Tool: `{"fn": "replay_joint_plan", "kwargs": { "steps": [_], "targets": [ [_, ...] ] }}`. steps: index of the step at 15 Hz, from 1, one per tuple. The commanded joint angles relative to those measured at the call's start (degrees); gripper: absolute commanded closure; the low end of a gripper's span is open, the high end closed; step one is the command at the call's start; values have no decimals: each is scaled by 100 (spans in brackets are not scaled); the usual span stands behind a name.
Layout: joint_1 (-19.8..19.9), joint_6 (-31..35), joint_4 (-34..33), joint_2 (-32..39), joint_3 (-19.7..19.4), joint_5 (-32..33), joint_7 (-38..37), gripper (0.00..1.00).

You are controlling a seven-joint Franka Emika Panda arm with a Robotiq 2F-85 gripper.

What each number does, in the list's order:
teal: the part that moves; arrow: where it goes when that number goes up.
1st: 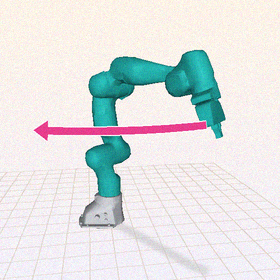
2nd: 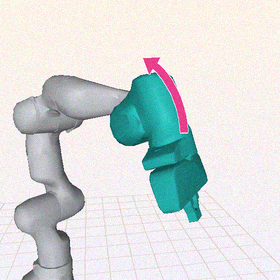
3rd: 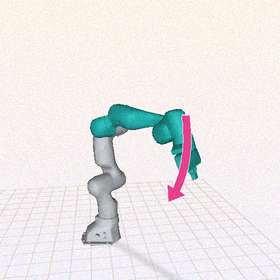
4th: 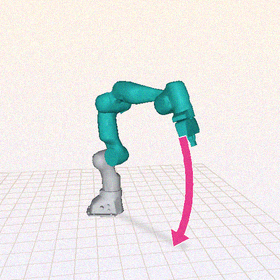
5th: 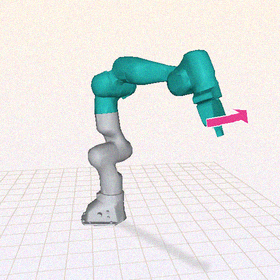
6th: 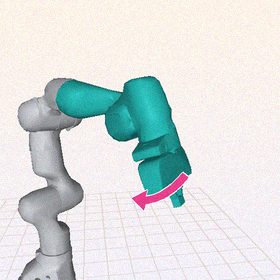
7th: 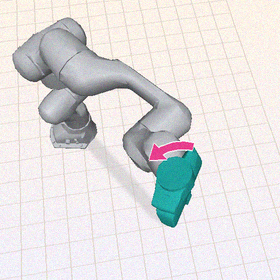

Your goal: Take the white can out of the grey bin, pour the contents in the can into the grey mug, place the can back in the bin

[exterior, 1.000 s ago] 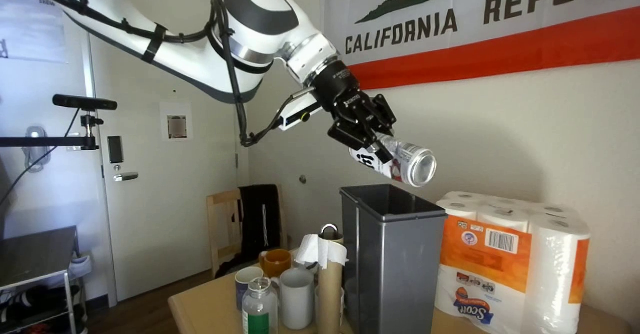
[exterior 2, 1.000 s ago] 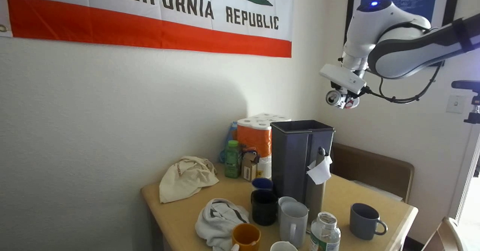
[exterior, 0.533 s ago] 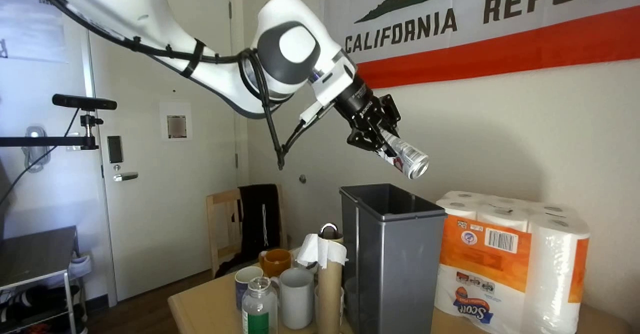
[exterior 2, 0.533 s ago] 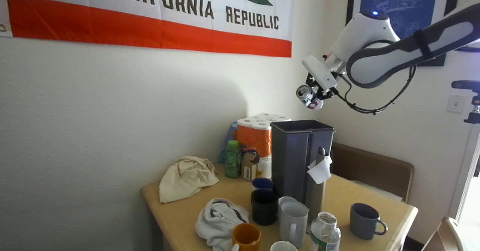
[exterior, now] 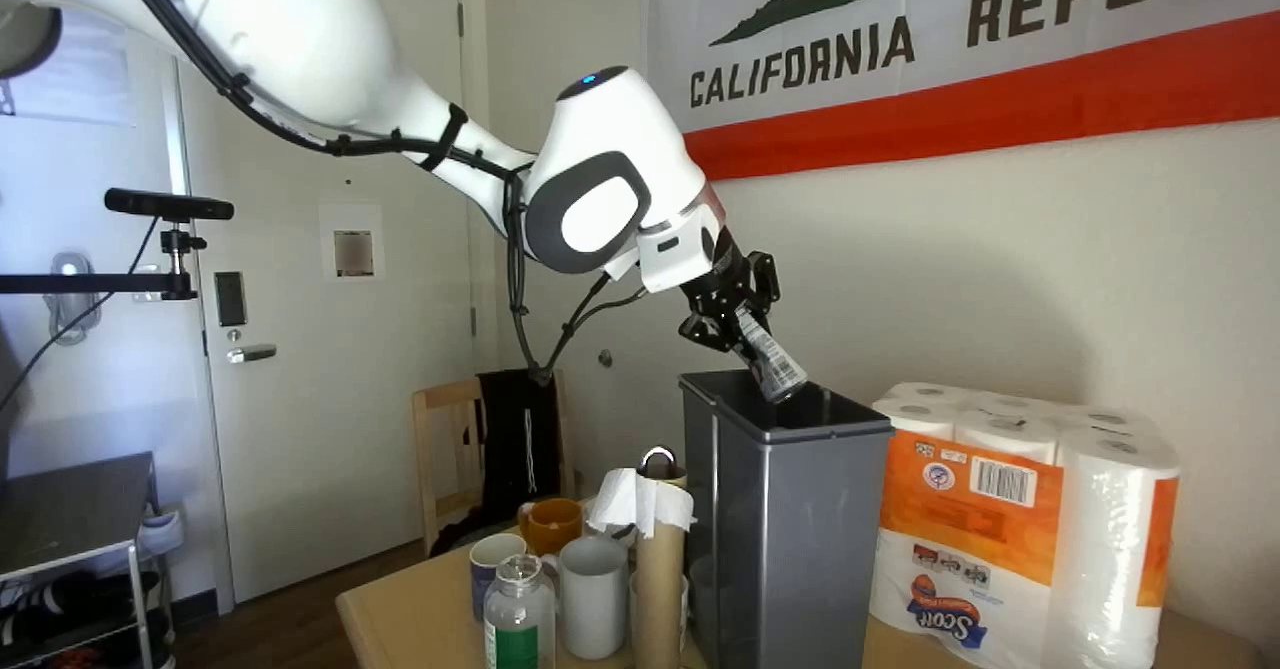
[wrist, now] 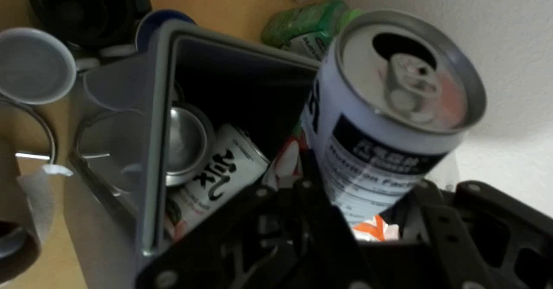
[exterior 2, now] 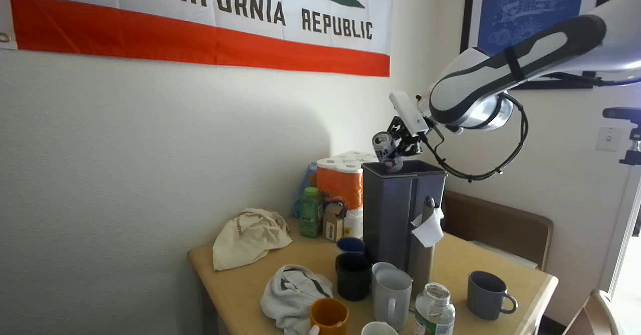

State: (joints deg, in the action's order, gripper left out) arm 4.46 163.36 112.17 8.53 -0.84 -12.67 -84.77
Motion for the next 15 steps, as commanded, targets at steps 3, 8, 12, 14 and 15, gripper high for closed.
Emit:
{"fn": "replay_joint_plan", "kwargs": {
  "steps": [3,8,12,14,15],
  "targets": [
    [-7,-513,-176,-66,-85,-790,494,31],
    [-21,-592,-233,-109,-282,-627,384,0],
    [-53,-868,-287,-212,-387,79,252,0],
    [-91,-1030,-321,-311,-417,638,233,0],
    [-95,-1139,-351,-372,-405,864,256,0]
  ]
}}
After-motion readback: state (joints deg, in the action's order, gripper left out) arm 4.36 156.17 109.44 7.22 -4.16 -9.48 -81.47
